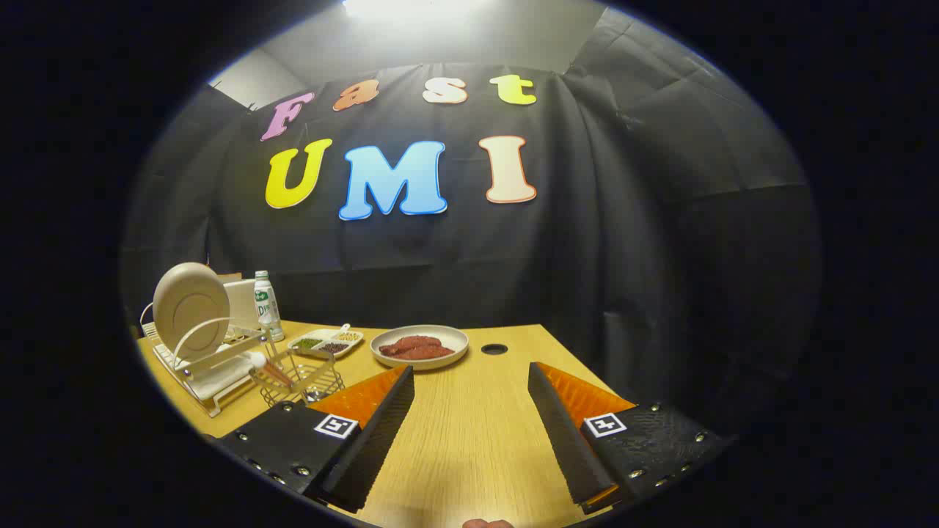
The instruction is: Take the plate from the dish rack, then take the spoon from the basket and place it into the plate.
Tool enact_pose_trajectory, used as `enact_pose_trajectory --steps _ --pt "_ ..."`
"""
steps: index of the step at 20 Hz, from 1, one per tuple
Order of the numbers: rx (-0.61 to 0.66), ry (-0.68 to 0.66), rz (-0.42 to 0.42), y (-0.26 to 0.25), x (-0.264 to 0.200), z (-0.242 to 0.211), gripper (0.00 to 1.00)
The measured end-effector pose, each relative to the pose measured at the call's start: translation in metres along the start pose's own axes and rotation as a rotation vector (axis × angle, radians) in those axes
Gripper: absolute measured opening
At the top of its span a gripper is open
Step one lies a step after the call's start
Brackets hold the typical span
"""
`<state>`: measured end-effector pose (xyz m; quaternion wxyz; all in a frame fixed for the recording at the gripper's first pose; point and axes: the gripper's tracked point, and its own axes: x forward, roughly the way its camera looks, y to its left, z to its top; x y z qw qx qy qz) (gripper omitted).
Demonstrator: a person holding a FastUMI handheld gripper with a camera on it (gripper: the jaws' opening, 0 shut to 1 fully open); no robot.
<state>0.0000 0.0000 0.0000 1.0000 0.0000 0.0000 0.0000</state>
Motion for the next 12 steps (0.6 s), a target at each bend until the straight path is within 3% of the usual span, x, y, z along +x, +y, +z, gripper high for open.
enact_pose_trajectory --steps 7,12 --pt "-0.005 -0.045 0.009 0.071 -0.037 0.122 0.96" --pt "0.032 -0.096 -0.006 0.128 -0.046 0.184 0.96"
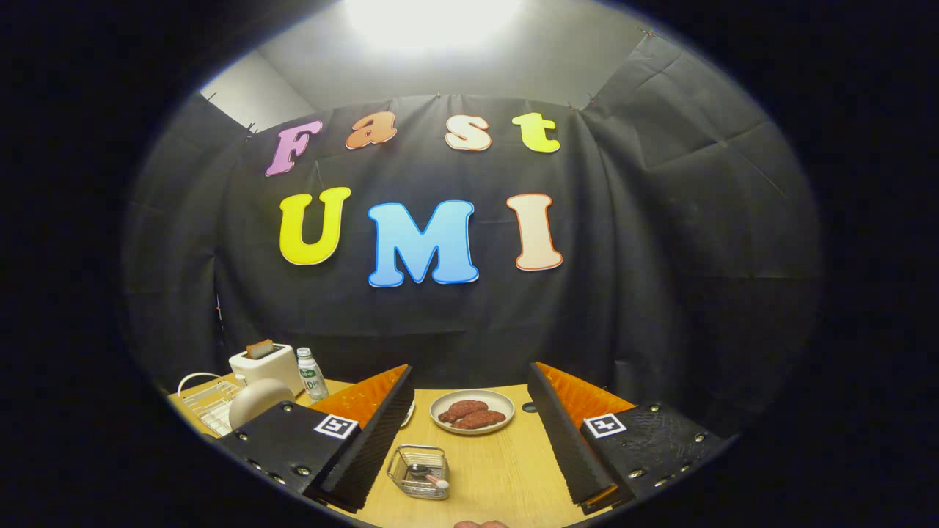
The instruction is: Take the plate from the dish rack, then take the spoon from the basket and place it into the plate.
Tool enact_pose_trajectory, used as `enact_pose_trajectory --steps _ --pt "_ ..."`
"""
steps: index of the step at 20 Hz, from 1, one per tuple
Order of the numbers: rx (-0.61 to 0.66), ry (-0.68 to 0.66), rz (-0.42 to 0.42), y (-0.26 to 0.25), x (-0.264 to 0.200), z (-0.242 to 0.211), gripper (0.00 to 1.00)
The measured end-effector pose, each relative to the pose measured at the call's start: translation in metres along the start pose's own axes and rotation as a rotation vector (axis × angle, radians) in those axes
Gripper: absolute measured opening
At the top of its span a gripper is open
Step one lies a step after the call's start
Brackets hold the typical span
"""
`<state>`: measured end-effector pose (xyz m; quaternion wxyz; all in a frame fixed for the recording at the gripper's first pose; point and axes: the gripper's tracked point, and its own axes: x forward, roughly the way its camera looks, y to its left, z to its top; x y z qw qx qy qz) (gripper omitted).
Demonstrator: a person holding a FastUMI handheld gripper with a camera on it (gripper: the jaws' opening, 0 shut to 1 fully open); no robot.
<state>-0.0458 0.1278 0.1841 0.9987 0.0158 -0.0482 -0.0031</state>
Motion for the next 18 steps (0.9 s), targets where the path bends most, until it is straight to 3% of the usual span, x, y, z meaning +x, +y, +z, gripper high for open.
enact_pose_trajectory --steps 4,11,15,18 --pt "0.025 -0.033 0.014 0.040 -0.003 0.030 0.96" --pt "0.061 0.045 0.104 0.118 0.003 0.024 0.96" --pt "0.064 0.253 0.136 0.159 0.013 -0.010 0.96" --pt "0.100 0.426 0.247 0.206 0.017 -0.036 0.96"
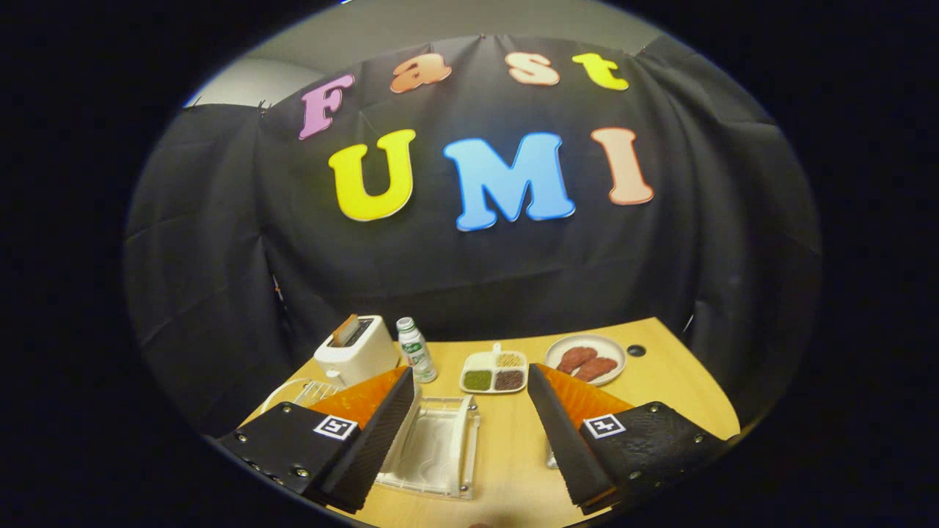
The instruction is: Take the plate from the dish rack, then take the spoon from the basket and place it into the plate.
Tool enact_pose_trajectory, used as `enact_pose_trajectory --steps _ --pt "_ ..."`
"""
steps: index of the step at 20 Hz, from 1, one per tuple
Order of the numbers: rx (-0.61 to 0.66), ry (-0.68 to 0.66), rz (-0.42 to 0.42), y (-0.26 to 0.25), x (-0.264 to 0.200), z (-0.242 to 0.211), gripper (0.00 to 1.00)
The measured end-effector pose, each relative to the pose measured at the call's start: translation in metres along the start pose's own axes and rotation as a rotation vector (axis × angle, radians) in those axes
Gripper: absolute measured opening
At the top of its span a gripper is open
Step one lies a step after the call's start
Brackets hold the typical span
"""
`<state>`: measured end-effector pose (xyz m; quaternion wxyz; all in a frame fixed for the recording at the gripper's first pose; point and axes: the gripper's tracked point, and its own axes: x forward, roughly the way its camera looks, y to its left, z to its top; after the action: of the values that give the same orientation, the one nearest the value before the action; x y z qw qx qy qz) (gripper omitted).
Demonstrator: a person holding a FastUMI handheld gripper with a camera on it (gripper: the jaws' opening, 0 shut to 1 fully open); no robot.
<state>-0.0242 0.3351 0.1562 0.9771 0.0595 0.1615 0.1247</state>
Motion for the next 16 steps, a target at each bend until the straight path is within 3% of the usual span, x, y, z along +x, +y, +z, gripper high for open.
enact_pose_trajectory --steps 4,9,16 --pt "0.072 0.225 0.091 0.040 0.036 -0.039 0.96" --pt "0.129 0.415 0.038 0.061 0.075 -0.072 0.97" --pt "0.103 0.636 -0.052 0.062 0.114 -0.124 0.97"
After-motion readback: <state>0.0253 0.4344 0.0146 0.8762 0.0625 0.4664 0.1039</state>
